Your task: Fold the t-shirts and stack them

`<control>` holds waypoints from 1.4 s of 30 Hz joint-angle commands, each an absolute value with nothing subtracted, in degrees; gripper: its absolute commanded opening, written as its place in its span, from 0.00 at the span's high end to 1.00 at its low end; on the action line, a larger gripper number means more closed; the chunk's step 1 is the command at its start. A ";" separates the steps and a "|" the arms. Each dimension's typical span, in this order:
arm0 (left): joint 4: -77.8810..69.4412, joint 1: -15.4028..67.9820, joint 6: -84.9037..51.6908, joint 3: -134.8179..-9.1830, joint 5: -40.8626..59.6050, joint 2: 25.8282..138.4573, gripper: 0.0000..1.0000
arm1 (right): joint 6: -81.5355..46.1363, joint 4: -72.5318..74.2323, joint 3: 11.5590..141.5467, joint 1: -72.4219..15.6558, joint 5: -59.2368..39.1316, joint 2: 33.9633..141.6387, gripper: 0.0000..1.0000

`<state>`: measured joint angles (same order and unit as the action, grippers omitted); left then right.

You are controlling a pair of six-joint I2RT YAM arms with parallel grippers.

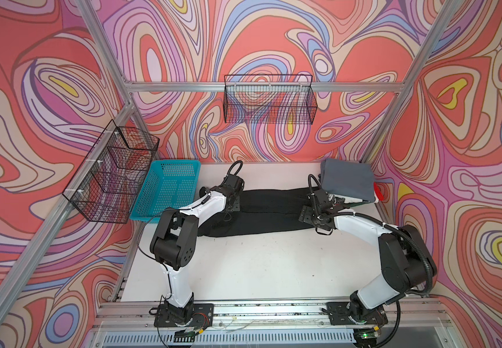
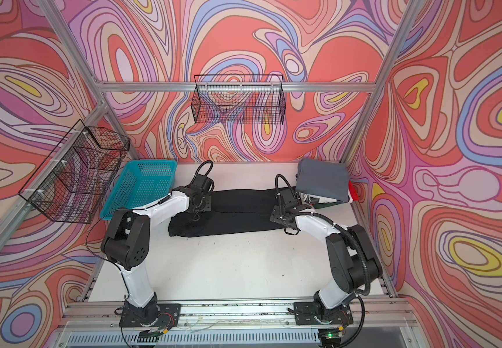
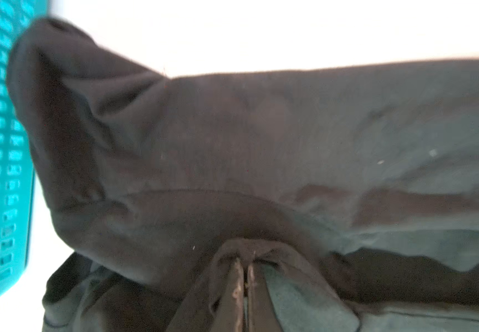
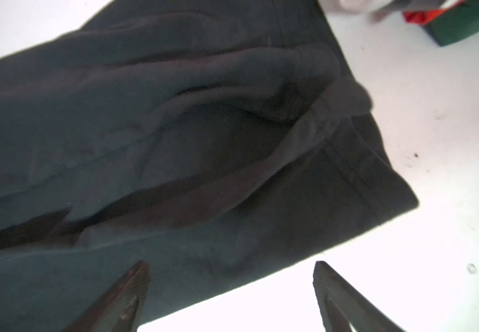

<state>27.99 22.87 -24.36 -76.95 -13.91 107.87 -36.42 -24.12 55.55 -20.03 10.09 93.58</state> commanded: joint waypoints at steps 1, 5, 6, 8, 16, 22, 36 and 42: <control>27.65 22.83 -22.79 -78.57 -14.85 108.36 0.99 | -35.08 -24.58 58.74 -20.36 10.62 96.96 0.07; 28.00 22.81 -22.66 -78.23 -16.99 106.97 0.75 | -34.53 -24.35 62.06 -20.31 9.98 100.48 0.07; 28.29 22.84 -22.68 -78.07 -18.11 106.47 0.64 | -34.41 -24.51 62.90 -20.31 10.38 101.34 0.07; 29.16 22.83 -22.92 -77.72 -20.87 105.26 0.45 | -34.34 -25.05 64.50 -20.31 11.51 103.55 0.07; 28.57 22.82 -24.67 -69.74 -25.49 95.23 0.28 | -36.91 -25.38 67.52 -17.27 12.58 107.30 0.07; 30.12 22.82 -27.04 -63.43 -24.30 90.08 0.26 | -37.19 -26.17 68.08 -16.46 12.22 107.41 0.08; 27.04 22.28 -32.67 -54.08 -12.05 86.50 0.29 | -36.19 -25.53 63.90 -16.44 11.06 101.25 0.08; 24.27 20.81 -34.34 -54.81 -8.78 90.71 0.34 | -35.56 -25.66 64.06 -16.44 10.50 101.24 0.08</control>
